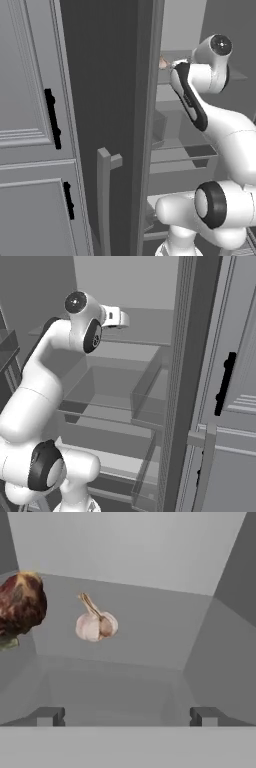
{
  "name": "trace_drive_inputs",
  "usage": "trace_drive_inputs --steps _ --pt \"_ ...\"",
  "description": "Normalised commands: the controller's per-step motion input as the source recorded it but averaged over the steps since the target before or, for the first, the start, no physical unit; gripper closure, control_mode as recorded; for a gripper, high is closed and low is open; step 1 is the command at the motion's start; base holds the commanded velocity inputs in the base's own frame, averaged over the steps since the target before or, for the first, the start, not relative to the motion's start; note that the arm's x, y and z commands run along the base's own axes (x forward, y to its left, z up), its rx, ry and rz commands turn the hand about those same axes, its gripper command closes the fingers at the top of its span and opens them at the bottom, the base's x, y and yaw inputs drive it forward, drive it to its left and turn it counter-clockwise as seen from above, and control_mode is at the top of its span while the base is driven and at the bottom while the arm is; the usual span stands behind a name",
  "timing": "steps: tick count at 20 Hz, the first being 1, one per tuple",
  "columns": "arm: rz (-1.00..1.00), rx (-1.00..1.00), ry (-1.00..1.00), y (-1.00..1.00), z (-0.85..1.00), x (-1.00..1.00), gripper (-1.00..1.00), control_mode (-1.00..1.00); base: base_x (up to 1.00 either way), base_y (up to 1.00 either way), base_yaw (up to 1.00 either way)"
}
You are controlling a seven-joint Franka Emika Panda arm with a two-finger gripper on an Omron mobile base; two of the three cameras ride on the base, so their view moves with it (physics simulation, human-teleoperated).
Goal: Place one garlic and one steak in each tupperware on the nearby counter, to pack two identical lunches.
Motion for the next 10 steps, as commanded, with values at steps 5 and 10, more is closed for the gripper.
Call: trace_drive_inputs --steps 5,10 --pt "-0.06 0.16 0.04 0.12 -0.16 0.49 -1.00 -1.00 0.00 0.00 0.00" --pt "0.00 0.08 0.02 0.17 -0.19 0.91 -1.00 -1.00 0.00 0.00 0.00"
